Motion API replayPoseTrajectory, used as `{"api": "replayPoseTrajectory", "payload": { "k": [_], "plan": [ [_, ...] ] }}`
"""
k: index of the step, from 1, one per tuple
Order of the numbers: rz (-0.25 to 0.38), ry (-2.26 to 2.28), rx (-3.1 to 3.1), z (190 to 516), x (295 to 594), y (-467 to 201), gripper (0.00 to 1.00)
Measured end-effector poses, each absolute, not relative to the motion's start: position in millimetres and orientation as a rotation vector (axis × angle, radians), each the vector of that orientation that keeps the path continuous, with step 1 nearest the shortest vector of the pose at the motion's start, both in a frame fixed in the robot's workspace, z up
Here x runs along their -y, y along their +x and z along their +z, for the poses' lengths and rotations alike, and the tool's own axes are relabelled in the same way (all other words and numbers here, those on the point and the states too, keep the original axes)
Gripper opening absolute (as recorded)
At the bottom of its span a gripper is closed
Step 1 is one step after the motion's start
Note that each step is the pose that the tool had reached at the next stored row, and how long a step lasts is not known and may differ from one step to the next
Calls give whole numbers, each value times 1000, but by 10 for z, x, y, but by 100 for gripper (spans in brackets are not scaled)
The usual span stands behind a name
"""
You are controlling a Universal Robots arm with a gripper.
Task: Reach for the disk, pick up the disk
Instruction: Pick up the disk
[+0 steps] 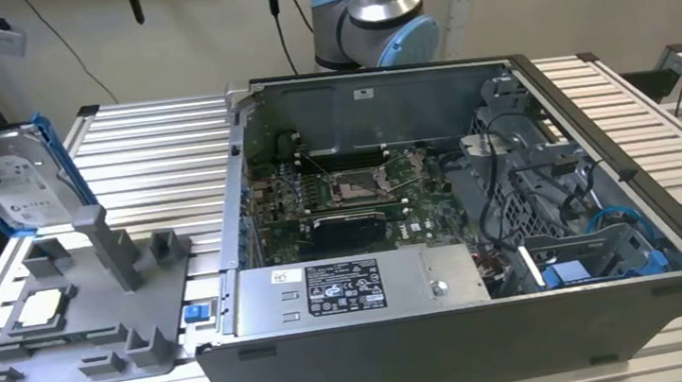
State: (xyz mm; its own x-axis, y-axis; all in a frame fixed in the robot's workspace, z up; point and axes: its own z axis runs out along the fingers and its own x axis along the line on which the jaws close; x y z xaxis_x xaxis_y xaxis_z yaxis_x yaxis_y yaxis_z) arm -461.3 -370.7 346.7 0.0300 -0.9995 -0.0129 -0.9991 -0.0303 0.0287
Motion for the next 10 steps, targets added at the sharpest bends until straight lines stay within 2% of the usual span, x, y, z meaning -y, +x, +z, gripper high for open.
{"api": "replayPoseTrajectory", "payload": {
  "k": [10],
  "plan": [
    [-46,2252,2173,3598,3707,-4613,0]
  ]
}}
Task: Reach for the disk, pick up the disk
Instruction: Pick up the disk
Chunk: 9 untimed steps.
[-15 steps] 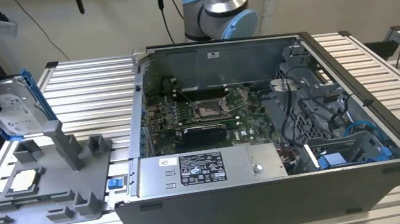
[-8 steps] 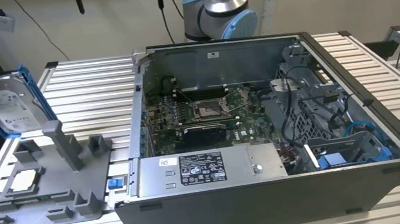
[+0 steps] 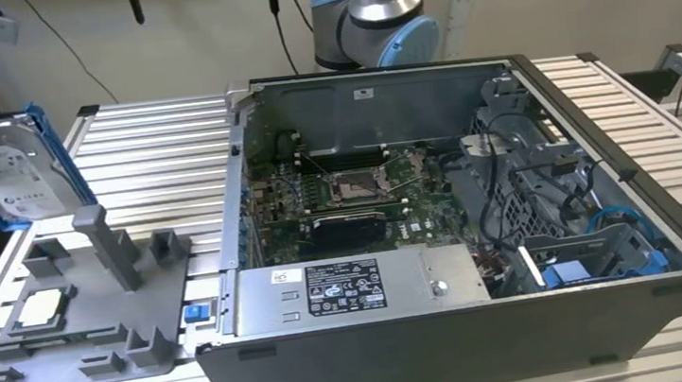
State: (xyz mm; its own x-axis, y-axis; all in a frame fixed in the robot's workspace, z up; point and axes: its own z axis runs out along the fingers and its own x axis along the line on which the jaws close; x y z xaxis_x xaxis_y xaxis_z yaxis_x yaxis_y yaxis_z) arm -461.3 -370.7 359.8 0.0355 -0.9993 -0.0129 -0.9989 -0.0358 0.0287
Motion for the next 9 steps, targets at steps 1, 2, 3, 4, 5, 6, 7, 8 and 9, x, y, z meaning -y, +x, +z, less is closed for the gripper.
{"api": "replayPoseTrajectory", "payload": {
  "k": [1,2,3,4,5,6,7,8,9],
  "plan": [
    [-46,2253,2172,3613,3707,-4613,0],
    [-46,2253,2172,3626,3707,-4613,0],
    [-46,2254,2171,3640,3707,-4613,0],
    [-46,2254,2171,3655,3707,-4613,0],
    [-46,2255,2170,3670,3707,-4613,0],
    [-46,2255,2170,3684,3707,-4613,0],
    [-46,2256,2169,3700,3707,-4613,0],
    [-46,2256,2169,3716,3707,-4613,0],
    [-46,2256,2168,3736,3707,-4613,0]
  ]
}}
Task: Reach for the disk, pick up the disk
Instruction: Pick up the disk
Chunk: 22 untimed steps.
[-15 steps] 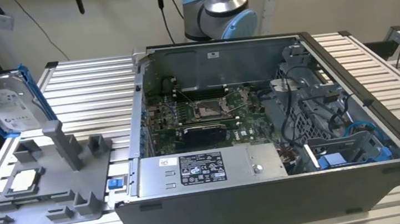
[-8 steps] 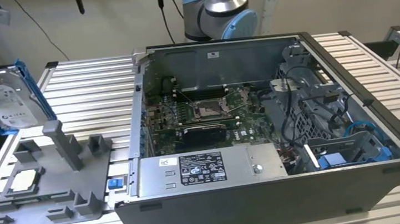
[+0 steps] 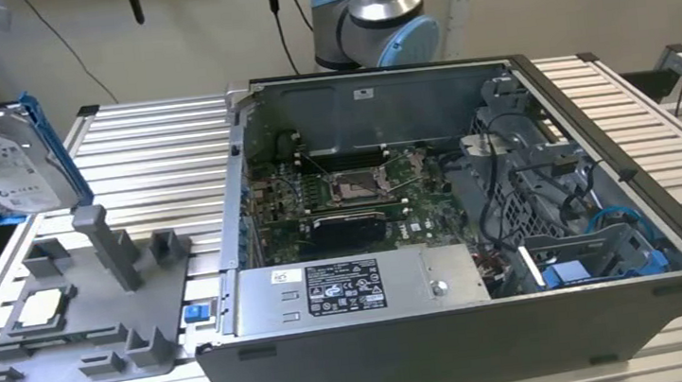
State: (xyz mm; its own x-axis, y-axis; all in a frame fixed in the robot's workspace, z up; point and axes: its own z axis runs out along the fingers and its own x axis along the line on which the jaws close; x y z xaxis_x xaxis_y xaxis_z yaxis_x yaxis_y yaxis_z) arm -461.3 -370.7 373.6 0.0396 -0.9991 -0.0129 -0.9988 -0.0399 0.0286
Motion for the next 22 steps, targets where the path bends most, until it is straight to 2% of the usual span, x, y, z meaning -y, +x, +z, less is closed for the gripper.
{"api": "replayPoseTrajectory", "payload": {
  "k": [22],
  "plan": [
    [-50,2263,2167,4536,3707,-4614,0]
  ]
}}
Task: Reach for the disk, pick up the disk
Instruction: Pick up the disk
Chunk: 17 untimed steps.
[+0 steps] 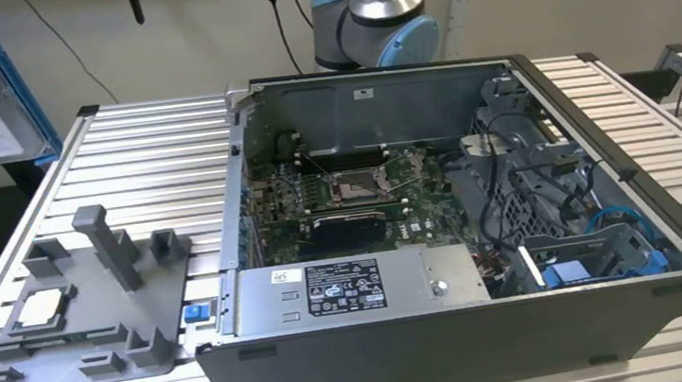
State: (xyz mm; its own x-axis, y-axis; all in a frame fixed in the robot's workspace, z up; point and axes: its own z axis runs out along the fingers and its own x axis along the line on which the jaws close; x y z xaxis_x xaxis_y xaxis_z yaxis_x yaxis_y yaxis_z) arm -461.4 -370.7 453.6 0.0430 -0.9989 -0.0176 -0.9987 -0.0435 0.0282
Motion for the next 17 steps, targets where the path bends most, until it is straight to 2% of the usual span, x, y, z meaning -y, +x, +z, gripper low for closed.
{"api": "replayPoseTrajectory", "payload": {
  "k": [11,17],
  "plan": [
    [-57,2266,2169,4960,3706,-4613,0],
    [-57,2266,2169,5026,3707,-4613,0]
  ]
}}
